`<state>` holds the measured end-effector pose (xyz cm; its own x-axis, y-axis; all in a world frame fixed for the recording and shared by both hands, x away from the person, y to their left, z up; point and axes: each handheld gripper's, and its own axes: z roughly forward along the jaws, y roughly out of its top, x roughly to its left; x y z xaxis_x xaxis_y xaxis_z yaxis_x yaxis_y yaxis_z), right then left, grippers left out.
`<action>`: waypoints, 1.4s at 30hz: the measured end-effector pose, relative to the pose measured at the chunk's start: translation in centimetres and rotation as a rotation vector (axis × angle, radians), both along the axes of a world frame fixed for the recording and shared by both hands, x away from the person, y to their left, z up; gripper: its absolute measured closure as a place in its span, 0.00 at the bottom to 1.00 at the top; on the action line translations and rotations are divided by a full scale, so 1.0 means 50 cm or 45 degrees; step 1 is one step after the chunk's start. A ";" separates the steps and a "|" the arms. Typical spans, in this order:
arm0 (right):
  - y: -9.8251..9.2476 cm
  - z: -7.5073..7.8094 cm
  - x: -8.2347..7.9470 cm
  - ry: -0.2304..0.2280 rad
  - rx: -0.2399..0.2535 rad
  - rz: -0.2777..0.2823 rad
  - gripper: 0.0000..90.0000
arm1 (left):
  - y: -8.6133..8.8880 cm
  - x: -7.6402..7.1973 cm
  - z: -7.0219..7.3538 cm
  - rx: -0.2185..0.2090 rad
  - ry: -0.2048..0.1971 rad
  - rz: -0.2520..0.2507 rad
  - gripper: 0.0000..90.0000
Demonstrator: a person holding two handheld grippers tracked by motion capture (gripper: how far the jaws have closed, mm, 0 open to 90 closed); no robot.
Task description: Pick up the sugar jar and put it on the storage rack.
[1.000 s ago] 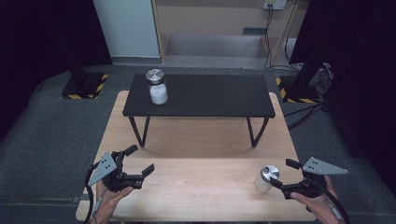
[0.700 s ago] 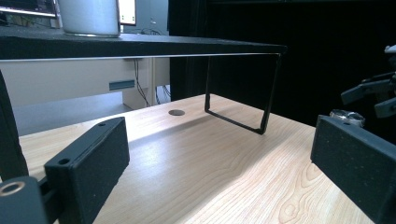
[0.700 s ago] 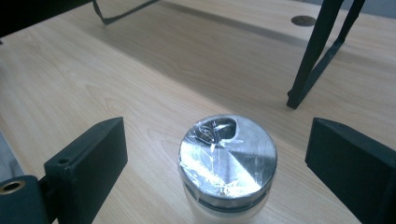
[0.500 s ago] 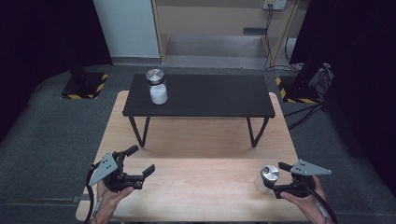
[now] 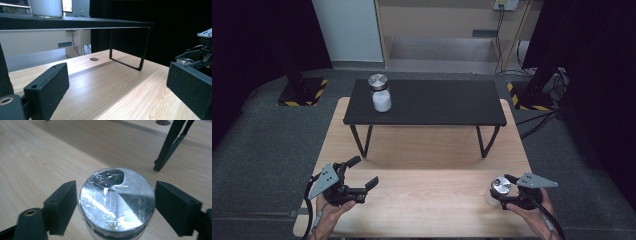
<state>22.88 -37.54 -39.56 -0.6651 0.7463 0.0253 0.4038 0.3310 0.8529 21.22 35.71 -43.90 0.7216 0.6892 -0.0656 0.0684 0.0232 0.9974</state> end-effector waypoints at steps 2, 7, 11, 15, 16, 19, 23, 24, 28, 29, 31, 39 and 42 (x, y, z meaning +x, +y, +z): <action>0.000 -0.001 0.000 -0.013 -0.016 0.010 0.30 | 0.000 0.000 0.000 0.000 0.001 0.002 0.03; -0.001 -0.005 -0.003 -0.040 -0.024 0.024 0.38 | 0.000 0.000 0.000 0.000 0.002 0.002 0.03; 0.001 -0.004 -0.005 -0.051 -0.034 0.026 0.38 | 0.000 0.000 0.000 -0.001 0.003 0.003 0.03; 0.004 -0.005 -0.009 -0.058 -0.035 0.020 0.38 | 0.001 0.001 0.000 0.003 0.005 0.001 0.03; 0.003 -0.005 -0.009 -0.057 -0.033 0.019 0.38 | 0.001 0.001 -0.001 0.003 0.005 0.000 0.03; 0.003 -0.004 -0.009 -0.056 -0.035 0.022 0.38 | -0.001 0.002 -0.001 0.004 0.009 0.001 0.03; 0.006 0.004 -0.008 -0.051 -0.045 0.032 0.39 | -0.001 0.001 -0.001 0.005 0.007 0.001 0.03; 0.005 0.008 -0.006 -0.047 -0.044 0.036 0.39 | -0.001 0.001 -0.001 0.004 0.008 0.000 0.03; -0.001 0.028 -0.004 -0.059 -0.022 0.056 0.39 | 0.000 0.003 -0.001 0.004 0.007 -0.011 0.03; -0.002 0.034 -0.003 -0.063 -0.014 0.060 0.39 | -0.001 0.004 -0.001 0.006 0.007 -0.014 0.03; -0.007 0.047 0.000 -0.071 -0.002 0.079 0.39 | -0.001 0.004 -0.001 0.007 0.008 -0.016 0.03; -0.010 0.114 0.004 -0.142 0.019 0.130 0.39 | -0.002 0.004 -0.002 0.003 0.008 -0.013 0.03; -0.005 0.147 0.008 -0.160 0.009 0.163 0.39 | -0.001 0.005 -0.002 0.000 0.009 -0.014 0.03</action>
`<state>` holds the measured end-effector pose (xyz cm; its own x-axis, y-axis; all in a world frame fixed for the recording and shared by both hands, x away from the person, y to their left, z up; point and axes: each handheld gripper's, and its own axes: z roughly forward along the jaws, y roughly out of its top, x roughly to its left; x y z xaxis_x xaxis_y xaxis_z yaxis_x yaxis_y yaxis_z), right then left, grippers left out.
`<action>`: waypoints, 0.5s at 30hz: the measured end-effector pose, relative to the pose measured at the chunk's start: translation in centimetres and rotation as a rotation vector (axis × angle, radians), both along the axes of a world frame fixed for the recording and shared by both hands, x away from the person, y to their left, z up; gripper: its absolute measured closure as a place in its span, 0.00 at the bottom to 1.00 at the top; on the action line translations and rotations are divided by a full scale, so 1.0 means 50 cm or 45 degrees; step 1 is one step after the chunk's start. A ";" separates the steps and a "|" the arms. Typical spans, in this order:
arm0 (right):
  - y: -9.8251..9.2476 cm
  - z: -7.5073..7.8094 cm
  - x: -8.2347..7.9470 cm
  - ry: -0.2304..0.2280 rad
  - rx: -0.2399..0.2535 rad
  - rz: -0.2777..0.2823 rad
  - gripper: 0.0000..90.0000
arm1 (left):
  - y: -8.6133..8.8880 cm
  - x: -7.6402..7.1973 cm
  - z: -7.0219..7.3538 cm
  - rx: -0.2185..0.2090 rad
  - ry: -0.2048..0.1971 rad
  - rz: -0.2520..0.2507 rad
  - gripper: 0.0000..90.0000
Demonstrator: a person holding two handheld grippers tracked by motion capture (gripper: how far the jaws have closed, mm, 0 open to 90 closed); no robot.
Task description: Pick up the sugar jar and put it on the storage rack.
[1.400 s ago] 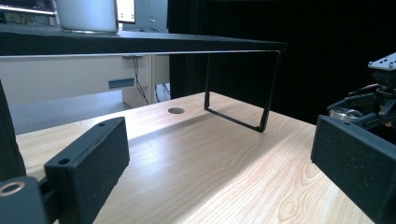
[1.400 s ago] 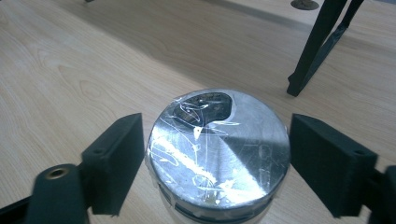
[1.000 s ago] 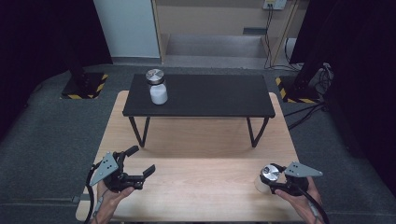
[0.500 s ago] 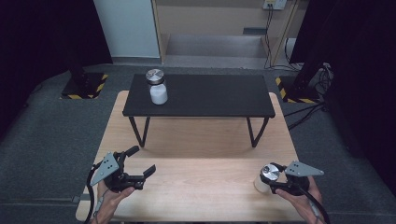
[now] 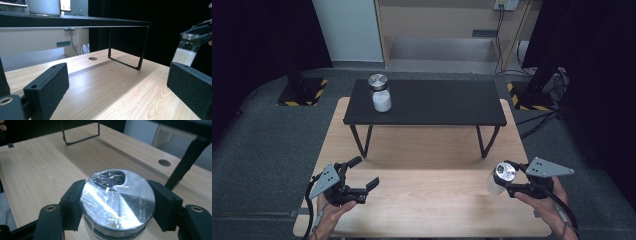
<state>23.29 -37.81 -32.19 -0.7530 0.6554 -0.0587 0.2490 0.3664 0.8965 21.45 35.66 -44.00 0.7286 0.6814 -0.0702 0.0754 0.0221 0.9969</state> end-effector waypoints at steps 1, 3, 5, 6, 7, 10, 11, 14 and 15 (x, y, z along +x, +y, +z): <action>0.002 0.011 0.002 -0.006 -0.002 0.012 0.39 | 0.000 0.000 0.000 -0.001 0.001 0.000 0.03; 0.006 0.031 0.008 -0.016 -0.007 0.043 0.39 | 0.000 0.001 0.000 0.001 0.002 -0.001 0.03; 0.010 0.047 0.014 -0.023 0.000 0.066 0.39 | 0.000 0.001 0.000 -0.001 0.001 -0.004 0.02; 0.012 0.054 0.015 -0.027 0.006 0.074 0.39 | 0.000 0.001 -0.001 -0.004 0.000 -0.003 0.02; 0.014 0.059 0.016 -0.034 0.013 0.082 0.39 | 0.000 0.000 -0.001 -0.006 -0.001 -0.002 0.02; 0.019 0.077 0.025 -0.039 0.018 0.127 0.39 | 0.001 0.000 -0.002 -0.013 0.002 0.003 0.02; 0.021 0.082 0.028 -0.041 0.021 0.141 0.39 | 0.001 0.000 -0.002 -0.016 0.003 0.004 0.01; 0.028 0.098 0.037 -0.044 0.017 0.189 0.39 | 0.001 0.000 -0.003 -0.019 0.004 0.006 0.01; 0.030 0.103 0.040 -0.046 0.014 0.203 0.39 | 0.002 0.000 -0.002 -0.018 0.005 0.006 0.01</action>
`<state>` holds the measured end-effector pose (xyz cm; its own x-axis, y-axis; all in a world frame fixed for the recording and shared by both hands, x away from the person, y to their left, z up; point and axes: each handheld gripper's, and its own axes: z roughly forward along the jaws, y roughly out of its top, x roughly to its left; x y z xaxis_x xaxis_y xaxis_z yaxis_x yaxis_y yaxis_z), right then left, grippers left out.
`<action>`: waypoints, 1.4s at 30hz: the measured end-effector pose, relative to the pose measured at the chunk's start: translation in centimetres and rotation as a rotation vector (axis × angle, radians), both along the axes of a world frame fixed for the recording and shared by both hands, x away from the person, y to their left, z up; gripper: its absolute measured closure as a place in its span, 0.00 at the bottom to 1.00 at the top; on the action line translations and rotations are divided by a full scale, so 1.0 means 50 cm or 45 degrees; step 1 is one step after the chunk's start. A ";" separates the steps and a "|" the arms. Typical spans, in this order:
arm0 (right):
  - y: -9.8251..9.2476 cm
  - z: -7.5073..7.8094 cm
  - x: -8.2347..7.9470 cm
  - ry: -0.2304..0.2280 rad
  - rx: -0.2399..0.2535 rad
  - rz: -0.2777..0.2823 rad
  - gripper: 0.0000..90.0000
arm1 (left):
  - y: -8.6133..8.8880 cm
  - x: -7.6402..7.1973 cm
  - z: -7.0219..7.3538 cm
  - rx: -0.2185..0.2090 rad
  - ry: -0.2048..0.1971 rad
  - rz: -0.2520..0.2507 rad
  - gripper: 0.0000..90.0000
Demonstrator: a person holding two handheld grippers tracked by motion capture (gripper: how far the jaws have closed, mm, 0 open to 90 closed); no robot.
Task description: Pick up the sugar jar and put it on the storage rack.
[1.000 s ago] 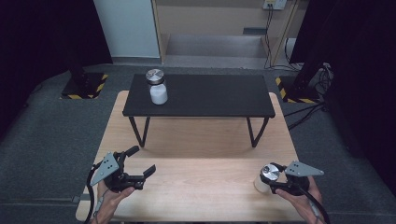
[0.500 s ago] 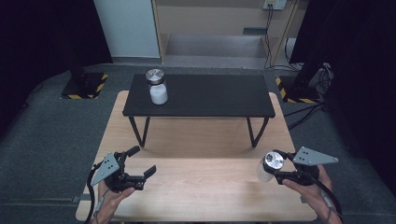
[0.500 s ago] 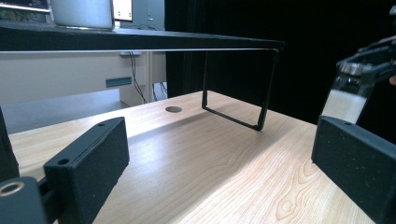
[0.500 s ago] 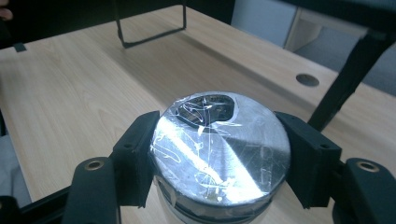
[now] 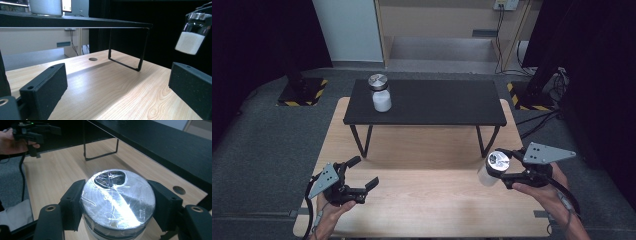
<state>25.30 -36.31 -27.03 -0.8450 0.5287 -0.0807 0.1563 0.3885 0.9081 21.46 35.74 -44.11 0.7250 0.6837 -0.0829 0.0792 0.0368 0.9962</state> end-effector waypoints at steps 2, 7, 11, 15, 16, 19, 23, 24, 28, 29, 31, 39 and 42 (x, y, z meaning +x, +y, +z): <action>0.004 0.010 0.007 0.003 -0.005 0.026 0.39 | 0.000 0.000 0.000 -0.002 0.003 -0.001 0.00; 0.016 0.034 0.017 -0.003 -0.019 0.057 0.39 | 0.000 0.000 -0.001 -0.006 0.008 0.002 0.00; 0.029 0.057 0.025 -0.005 -0.030 0.052 0.39 | 0.000 0.001 -0.001 -0.007 0.011 0.001 0.00; 0.039 0.079 0.034 0.000 -0.024 0.021 0.39 | 0.001 0.001 -0.001 -0.011 0.011 -0.003 0.00; 0.043 0.085 0.036 -0.001 -0.028 0.013 0.39 | 0.001 0.001 -0.001 -0.013 0.012 -0.003 0.00; 0.053 0.103 0.043 0.000 -0.032 -0.024 0.39 | 0.002 0.001 -0.001 -0.012 0.011 -0.005 0.00; 0.064 0.122 0.056 0.006 -0.029 -0.075 0.39 | 0.002 0.002 -0.001 -0.010 0.010 -0.008 0.00; 0.066 0.127 0.061 0.014 -0.028 -0.086 0.39 | 0.002 0.003 -0.001 -0.010 0.010 -0.008 0.00; 0.077 0.148 0.078 0.028 -0.038 -0.123 0.39 | 0.004 0.004 -0.001 -0.010 0.010 -0.008 0.00; 0.081 0.153 0.081 0.026 -0.040 -0.133 0.39 | 0.004 0.004 -0.001 -0.009 0.010 -0.008 0.00; 0.088 0.165 0.089 0.022 -0.047 -0.148 0.39 | 0.005 0.004 -0.001 -0.008 0.010 -0.007 0.00; 0.123 0.206 0.121 0.030 -0.059 -0.237 0.39 | 0.006 0.001 -0.001 -0.013 0.005 -0.003 0.00; 0.132 0.215 0.142 0.042 -0.053 -0.268 0.39 | 0.006 0.001 -0.002 -0.016 0.005 -0.003 0.00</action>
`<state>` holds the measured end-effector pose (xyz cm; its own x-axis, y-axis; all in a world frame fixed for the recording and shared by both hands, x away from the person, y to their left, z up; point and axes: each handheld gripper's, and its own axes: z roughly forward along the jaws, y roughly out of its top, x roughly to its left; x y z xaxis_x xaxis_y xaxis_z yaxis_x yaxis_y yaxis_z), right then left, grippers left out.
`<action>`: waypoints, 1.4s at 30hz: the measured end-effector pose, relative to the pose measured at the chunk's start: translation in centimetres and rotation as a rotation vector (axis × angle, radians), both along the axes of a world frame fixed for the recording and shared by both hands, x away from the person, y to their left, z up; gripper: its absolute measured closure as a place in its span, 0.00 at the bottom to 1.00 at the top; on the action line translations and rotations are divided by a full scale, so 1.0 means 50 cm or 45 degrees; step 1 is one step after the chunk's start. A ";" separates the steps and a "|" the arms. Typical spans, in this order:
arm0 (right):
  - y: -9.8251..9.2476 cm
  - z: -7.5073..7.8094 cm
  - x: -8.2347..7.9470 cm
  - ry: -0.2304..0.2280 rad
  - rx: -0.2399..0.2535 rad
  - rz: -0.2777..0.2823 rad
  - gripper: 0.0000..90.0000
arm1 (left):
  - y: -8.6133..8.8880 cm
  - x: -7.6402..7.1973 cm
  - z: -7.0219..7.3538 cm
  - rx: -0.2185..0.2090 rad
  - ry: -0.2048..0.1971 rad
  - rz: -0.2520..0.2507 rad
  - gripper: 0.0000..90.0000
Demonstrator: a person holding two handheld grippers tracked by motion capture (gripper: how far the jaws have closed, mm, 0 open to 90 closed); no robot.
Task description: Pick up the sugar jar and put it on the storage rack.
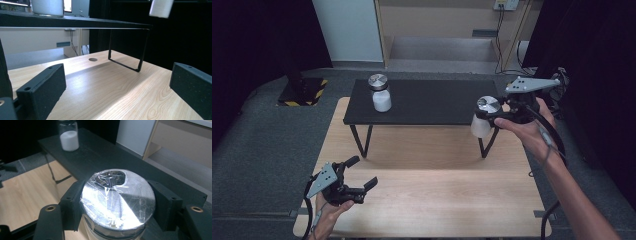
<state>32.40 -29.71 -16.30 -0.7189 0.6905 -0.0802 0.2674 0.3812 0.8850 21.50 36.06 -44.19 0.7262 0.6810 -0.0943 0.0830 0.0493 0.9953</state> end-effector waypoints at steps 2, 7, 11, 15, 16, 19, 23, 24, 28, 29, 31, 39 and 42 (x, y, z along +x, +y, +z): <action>0.001 0.003 0.017 0.013 0.018 -0.007 0.39 | 0.000 0.000 0.000 0.002 -0.002 0.002 0.00; 0.018 0.013 0.054 0.013 0.012 -0.058 0.39 | 0.000 0.001 0.001 0.008 -0.007 -0.001 0.00; 0.027 0.019 0.084 0.012 0.015 -0.108 0.39 | 0.001 0.001 0.001 0.009 -0.012 -0.006 0.00; 0.035 0.023 0.109 0.014 0.007 -0.162 0.39 | 0.002 0.002 0.001 0.008 -0.013 -0.009 0.00; 0.036 0.024 0.115 0.014 0.003 -0.172 0.39 | 0.002 0.002 0.001 0.009 -0.013 -0.009 0.00; 0.038 0.022 0.131 0.018 -0.001 -0.206 0.39 | 0.002 0.002 0.001 0.010 -0.013 -0.011 0.00; 0.046 0.018 0.150 0.024 -0.014 -0.242 0.39 | 0.002 0.002 0.001 0.014 -0.012 -0.016 0.00; 0.046 0.018 0.150 0.024 -0.014 -0.242 0.39 | 0.002 0.002 0.001 0.014 -0.012 -0.016 0.00; 0.055 0.006 0.168 0.034 -0.005 -0.281 0.39 | 0.003 0.002 0.001 0.014 -0.014 -0.019 0.00; 0.058 0.004 0.170 0.034 -0.008 -0.283 0.39 | 0.003 0.002 0.001 0.015 -0.014 -0.019 0.00; 0.063 -0.001 0.175 0.037 -0.016 -0.284 0.39 | 0.003 0.002 0.001 0.015 -0.013 -0.017 0.00; 0.071 -0.016 0.193 0.072 -0.024 -0.273 0.39 | 0.003 0.002 0.001 0.018 -0.015 -0.022 0.00; 0.071 -0.021 0.196 0.082 -0.021 -0.272 0.39 | 0.003 0.002 0.001 0.017 -0.016 -0.024 0.00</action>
